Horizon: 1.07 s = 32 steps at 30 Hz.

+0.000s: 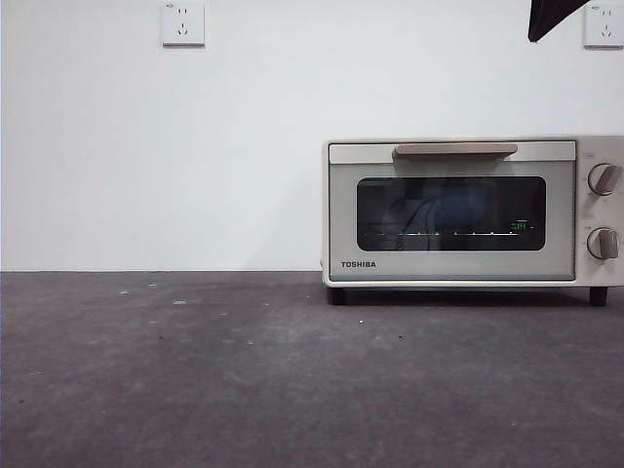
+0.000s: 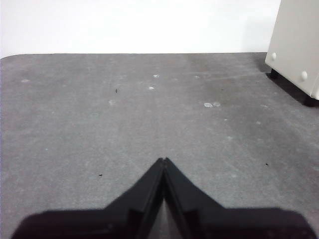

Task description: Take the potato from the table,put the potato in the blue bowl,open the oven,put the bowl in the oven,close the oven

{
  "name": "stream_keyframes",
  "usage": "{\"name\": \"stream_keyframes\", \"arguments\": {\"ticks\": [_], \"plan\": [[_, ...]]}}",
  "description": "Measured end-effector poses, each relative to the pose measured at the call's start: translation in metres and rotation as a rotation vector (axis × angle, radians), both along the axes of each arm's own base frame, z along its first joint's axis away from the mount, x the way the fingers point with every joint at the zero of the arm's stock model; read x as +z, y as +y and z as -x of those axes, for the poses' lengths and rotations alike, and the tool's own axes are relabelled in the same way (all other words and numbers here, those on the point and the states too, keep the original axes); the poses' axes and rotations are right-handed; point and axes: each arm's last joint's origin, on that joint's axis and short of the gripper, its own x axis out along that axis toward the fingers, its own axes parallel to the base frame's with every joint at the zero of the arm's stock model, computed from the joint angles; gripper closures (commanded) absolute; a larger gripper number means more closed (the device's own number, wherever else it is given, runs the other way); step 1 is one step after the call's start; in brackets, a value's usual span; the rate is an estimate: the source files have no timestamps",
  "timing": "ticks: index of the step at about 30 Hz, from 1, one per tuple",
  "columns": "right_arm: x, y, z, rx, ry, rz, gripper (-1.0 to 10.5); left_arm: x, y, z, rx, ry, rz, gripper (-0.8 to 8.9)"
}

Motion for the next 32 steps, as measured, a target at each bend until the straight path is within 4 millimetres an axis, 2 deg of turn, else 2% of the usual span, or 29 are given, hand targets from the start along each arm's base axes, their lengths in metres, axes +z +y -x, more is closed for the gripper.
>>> {"name": "stream_keyframes", "arguments": {"ticks": [8, 12, 16, 21, 24, 25, 29, 32], "plan": [[0.002, -0.003, 0.0, -0.017, -0.012, 0.014, 9.5, 0.0, 0.0, 0.0, 0.0, 0.002, 0.0, 8.18], [0.01, -0.007, 0.009, -0.056, -0.058, 0.079, 9.5, -0.001, 0.0, 0.0, 0.0, 0.008, 0.0, 8.18], [0.024, -0.013, 0.035, -0.053, -0.194, 0.091, 9.5, -0.001, 0.0, 0.0, 0.0, 0.008, 0.0, 8.18], [0.028, -0.026, 0.083, -0.064, -0.513, 0.065, 9.5, -0.001, 0.0, 0.0, 0.0, 0.008, 0.0, 8.18], [0.013, -0.042, 0.118, -0.123, -0.67, 0.046, 9.5, -0.001, 0.0, 0.0, 0.0, 0.008, 0.0, 8.18], [0.002, -0.048, 0.129, -0.15, -0.69, 0.049, 9.5, -0.001, 0.0, 0.0, 0.0, 0.008, 0.0, 8.18], [-0.056, -0.064, 0.165, -0.246, -0.656, 0.073, 9.5, -0.001, 0.0, 0.0, 0.0, 0.008, 0.0, 8.18], [-0.103, -0.067, 0.18, -0.267, -0.618, 0.074, 9.5, -0.001, 0.0, 0.0, 0.0, 0.008, 0.0, 8.18]]}}
